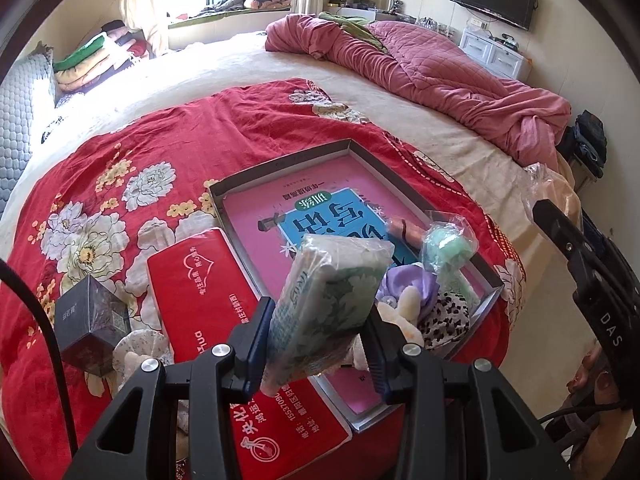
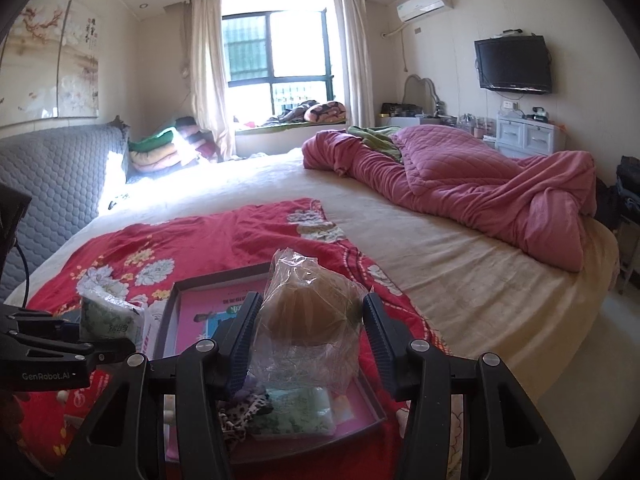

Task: Organize soft objects
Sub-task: 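Lower and release the tissue pack in the tray with the left tool while the right tool releases the ball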

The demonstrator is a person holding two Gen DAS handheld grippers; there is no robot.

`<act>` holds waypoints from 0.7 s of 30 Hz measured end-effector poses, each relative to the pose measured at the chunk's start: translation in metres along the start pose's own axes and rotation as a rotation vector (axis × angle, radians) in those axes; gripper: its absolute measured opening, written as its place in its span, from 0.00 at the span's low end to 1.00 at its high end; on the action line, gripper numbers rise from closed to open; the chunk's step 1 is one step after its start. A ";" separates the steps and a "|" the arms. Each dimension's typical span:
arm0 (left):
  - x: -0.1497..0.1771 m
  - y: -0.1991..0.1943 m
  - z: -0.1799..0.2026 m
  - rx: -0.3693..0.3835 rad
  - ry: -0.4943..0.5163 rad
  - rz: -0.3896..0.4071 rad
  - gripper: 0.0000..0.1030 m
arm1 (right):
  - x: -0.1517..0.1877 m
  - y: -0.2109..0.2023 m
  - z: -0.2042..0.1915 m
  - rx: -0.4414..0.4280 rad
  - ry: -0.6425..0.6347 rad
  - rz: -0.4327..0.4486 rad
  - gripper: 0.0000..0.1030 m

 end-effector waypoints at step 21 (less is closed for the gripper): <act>-0.002 0.043 0.013 -0.008 0.009 -0.078 0.41 | 0.046 0.045 0.021 0.046 0.000 -0.199 0.52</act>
Point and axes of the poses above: each gripper's, at about its wrist camera, not at the fingertips, and y roughly the way its jaws point, z to its right, x to its underside, the point moved 9 cm from there along y, roughly the way its jaws point, and after that the axes turned 6 degrees about -z, right-handed, at the moved point
